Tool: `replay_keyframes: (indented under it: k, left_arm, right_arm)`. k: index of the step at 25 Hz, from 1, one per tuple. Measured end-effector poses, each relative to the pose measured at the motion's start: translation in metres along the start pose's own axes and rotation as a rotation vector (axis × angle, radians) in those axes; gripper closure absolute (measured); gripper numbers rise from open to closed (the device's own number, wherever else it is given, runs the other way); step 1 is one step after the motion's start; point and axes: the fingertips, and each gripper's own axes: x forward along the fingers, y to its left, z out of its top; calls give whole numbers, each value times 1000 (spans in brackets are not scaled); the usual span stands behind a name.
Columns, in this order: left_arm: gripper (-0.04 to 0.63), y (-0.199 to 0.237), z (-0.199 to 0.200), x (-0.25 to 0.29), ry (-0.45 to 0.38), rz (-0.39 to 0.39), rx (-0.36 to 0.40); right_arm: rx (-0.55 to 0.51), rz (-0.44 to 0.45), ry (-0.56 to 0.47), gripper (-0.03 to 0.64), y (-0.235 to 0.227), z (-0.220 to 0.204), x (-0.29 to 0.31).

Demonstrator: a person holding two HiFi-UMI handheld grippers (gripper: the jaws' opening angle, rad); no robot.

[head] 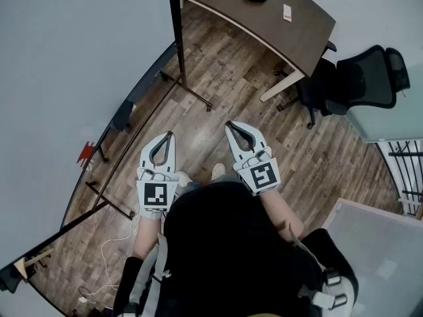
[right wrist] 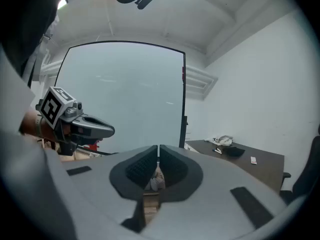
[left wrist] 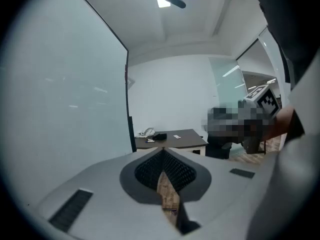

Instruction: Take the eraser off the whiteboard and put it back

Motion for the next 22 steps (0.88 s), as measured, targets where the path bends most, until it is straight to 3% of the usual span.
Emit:
replay_keyframes:
  k: [7, 12, 22]
  left_arm:
    - [594, -34, 8, 5, 43, 6, -20]
    - [594, -52, 9, 21, 33, 15, 10]
    - [594, -96, 15, 55, 118, 37, 61]
  right_arm:
    - [-12, 37, -11, 591, -3, -1, -22]
    - [58, 33, -23, 591, -31, -13, -41]
    - [122, 25, 0, 591, -90, -45, -71]
